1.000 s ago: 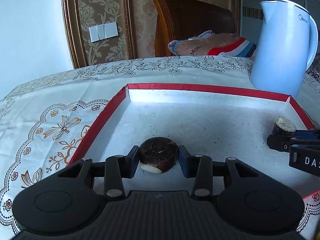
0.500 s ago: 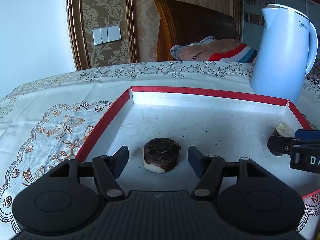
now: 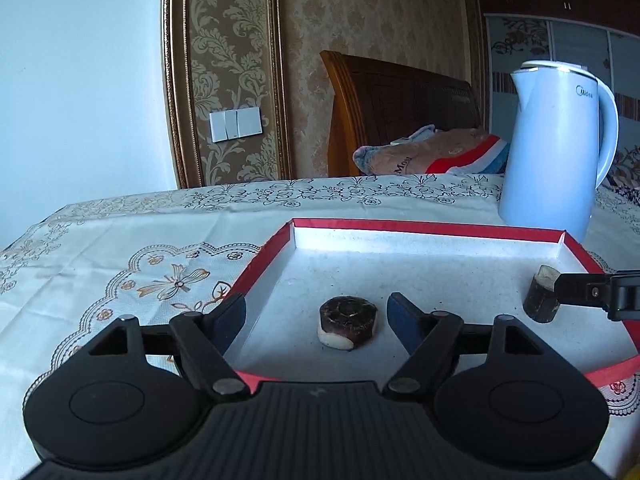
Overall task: Organize fruits
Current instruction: 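Open both tools to set the cake and log chunk in the tray, then withdraw, then move the right tool toward the green cucumber chunk while the left tool nears a tangerine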
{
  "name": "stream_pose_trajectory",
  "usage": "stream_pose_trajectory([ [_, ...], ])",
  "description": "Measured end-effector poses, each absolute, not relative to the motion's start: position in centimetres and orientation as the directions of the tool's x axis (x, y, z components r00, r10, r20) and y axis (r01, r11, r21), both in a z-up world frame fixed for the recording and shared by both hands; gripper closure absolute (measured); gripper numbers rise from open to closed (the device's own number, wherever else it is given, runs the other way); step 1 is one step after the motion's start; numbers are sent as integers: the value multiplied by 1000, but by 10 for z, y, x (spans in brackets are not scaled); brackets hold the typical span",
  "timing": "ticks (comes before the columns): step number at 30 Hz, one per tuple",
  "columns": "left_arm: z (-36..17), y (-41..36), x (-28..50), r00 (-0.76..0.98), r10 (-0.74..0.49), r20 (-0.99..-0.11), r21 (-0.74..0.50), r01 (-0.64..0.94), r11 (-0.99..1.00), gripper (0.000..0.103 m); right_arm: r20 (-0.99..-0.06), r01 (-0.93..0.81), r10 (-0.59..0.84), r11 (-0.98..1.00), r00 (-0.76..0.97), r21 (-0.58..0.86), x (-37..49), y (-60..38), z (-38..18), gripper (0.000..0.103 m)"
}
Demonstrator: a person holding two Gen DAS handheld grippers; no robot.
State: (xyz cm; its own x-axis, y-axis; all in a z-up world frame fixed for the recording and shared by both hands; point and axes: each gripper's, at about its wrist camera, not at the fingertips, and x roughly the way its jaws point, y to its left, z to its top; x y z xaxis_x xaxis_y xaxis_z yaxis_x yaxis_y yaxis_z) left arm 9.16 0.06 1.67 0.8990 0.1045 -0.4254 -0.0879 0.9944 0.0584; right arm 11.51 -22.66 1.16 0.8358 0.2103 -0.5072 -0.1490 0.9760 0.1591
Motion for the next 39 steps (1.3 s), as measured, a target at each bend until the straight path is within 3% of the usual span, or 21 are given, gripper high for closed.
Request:
stream_pose_trajectory([
  [10, 21, 18, 53, 910, 102, -401, 11, -107, 994, 25, -434, -145, 201, 977, 878, 159, 83, -233, 16, 5],
  [26, 18, 55, 4, 901, 106, -422, -67, -147, 987, 19, -412, -120, 190, 974, 891, 190, 38, -252, 4, 3],
  [39, 10, 48, -8, 892, 92, -443, -10, -108, 994, 19, -393, -115, 197, 968, 898, 224, 5, -272, 1, 2],
])
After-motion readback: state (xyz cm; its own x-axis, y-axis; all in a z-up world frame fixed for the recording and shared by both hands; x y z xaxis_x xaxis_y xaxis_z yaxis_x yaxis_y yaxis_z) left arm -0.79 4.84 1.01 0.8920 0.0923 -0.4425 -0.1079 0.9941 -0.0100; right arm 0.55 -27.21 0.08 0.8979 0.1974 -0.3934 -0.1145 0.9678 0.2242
